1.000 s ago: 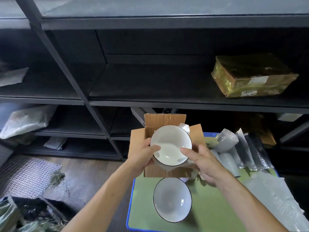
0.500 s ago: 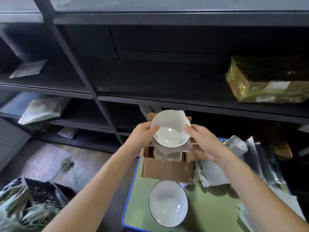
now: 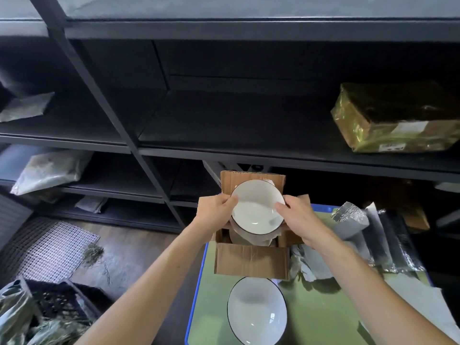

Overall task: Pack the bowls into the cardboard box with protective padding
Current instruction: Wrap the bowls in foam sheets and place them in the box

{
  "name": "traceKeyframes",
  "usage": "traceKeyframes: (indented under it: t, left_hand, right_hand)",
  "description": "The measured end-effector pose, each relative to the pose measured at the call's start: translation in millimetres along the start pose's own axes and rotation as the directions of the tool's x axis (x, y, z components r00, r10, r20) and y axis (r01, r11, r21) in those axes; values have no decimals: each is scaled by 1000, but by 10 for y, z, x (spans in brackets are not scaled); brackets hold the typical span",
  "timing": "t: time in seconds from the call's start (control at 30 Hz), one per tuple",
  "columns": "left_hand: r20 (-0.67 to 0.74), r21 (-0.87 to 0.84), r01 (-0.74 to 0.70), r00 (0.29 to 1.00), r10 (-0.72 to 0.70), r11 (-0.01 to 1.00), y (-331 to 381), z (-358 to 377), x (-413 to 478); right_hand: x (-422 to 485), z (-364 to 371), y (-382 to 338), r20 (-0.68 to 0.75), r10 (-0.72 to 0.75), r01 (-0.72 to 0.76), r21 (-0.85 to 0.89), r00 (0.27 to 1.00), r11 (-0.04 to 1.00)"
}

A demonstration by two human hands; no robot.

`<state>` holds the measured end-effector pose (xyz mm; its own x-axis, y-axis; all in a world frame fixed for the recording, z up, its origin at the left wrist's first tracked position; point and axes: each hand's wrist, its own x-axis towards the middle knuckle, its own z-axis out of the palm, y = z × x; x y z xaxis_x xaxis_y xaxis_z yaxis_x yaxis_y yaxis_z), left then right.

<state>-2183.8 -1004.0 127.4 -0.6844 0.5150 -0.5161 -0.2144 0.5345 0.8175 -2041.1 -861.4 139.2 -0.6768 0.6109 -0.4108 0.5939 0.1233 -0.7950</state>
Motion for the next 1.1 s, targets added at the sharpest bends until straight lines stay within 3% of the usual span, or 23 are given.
traceKeyframes:
  t: [0.17, 0.27, 0.4, 0.57, 0.8, 1.1]
  left_hand:
    - [-16, -97, 118, 993, -120, 988, -15, -1, 67]
    - [-75, -8, 111, 991, -111, 994, -36, 30, 100]
    - [17, 221, 100, 994, -107, 970, -98, 144, 64]
    - [81, 202, 173, 978, -192, 964, -147, 259, 128]
    - [65, 203, 273, 954, -291, 940, -181, 393, 202]
    - [53, 216, 331, 936, -349, 919, -184, 477, 315]
  right_hand:
    - [18, 89, -16, 59, 77, -82, 88, 995, 993]
    - [20, 157, -30, 41, 99, -97, -46, 994, 994]
    - [38, 276, -17, 0, 132, -128, -232, 991, 964]
    - [127, 413, 44, 4, 204, -190, -357, 979, 915]
    - [272, 648, 96, -44, 335, -329, -336, 941, 882]
    - [327, 715, 203, -18, 315, -294, -415, 949, 861]
